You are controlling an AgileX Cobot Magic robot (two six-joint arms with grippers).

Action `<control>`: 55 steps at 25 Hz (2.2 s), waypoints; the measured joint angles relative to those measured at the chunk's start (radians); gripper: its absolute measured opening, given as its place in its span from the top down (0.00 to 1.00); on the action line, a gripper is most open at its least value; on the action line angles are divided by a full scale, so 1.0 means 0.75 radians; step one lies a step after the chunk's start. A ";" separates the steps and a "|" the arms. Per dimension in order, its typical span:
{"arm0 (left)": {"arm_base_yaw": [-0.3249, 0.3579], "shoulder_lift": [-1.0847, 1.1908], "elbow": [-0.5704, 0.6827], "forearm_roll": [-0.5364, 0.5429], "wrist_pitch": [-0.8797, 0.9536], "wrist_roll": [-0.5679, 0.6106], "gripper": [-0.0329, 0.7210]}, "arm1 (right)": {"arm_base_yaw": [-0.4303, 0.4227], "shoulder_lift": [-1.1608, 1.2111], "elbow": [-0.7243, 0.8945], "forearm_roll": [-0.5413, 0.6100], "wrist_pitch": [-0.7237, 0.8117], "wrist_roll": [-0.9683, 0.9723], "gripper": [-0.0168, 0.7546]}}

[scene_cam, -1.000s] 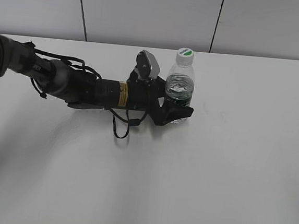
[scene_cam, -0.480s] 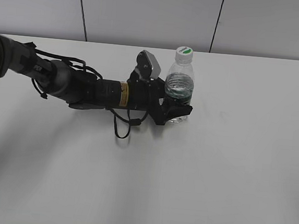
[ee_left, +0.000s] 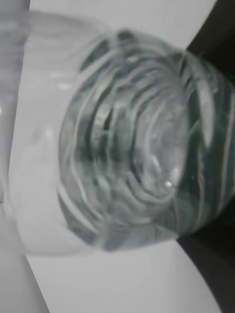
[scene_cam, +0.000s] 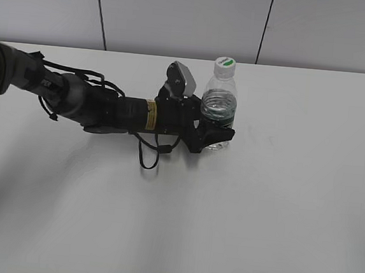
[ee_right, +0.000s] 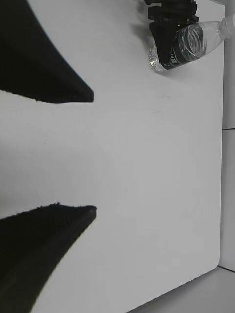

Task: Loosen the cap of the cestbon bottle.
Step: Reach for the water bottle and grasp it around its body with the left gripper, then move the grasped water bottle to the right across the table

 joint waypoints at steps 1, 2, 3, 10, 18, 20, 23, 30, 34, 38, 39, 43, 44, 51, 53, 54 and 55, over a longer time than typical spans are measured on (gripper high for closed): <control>0.000 0.000 0.000 0.005 -0.004 0.000 0.28 | 0.000 0.000 0.000 0.000 0.000 0.000 0.33; 0.000 0.000 0.000 0.013 -0.015 0.000 0.28 | 0.000 0.000 0.000 0.000 0.000 0.000 0.33; 0.000 0.000 0.000 0.028 -0.030 0.000 0.29 | 0.000 0.000 0.000 0.000 0.000 0.000 0.33; -0.017 -0.021 0.000 0.166 -0.100 -0.055 0.29 | 0.000 0.000 0.000 0.000 0.000 0.000 0.33; -0.090 -0.087 0.000 0.337 -0.259 -0.216 0.29 | 0.000 0.000 0.000 0.000 0.000 0.000 0.33; -0.108 -0.089 0.000 0.370 -0.293 -0.251 0.29 | 0.000 0.000 0.000 0.000 0.000 0.000 0.33; -0.136 -0.089 0.000 0.424 -0.299 -0.296 0.29 | 0.000 0.000 0.000 0.000 0.000 0.000 0.33; -0.219 -0.089 0.000 0.451 -0.301 -0.314 0.29 | 0.000 0.000 0.000 0.000 0.000 0.000 0.33; -0.256 -0.089 0.000 0.451 -0.282 -0.315 0.29 | 0.000 0.000 0.000 0.000 0.000 0.000 0.33; -0.268 -0.089 0.000 0.445 -0.197 -0.308 0.29 | 0.000 0.000 0.000 0.000 0.000 0.000 0.33; -0.268 -0.089 0.000 0.435 -0.184 -0.297 0.29 | 0.000 0.000 0.000 0.000 0.000 0.000 0.33; -0.268 -0.087 0.000 0.400 -0.164 -0.225 0.29 | 0.000 0.000 0.000 0.000 0.000 0.000 0.33; -0.268 -0.087 0.000 0.386 -0.158 -0.210 0.29 | 0.000 0.000 0.000 0.000 0.000 0.000 0.33; -0.268 -0.063 0.000 0.283 -0.071 -0.137 0.29 | 0.000 0.000 0.000 0.000 0.000 0.000 0.33; -0.268 -0.041 0.000 0.260 -0.073 -0.128 0.29 | 0.000 0.000 0.000 0.000 0.000 0.000 0.33; -0.268 -0.032 0.000 0.255 -0.073 -0.124 0.29 | 0.000 0.000 0.000 0.000 0.000 0.000 0.33; -0.268 -0.025 0.000 0.252 -0.073 -0.122 0.29 | 0.000 0.000 0.000 0.000 0.000 0.000 0.33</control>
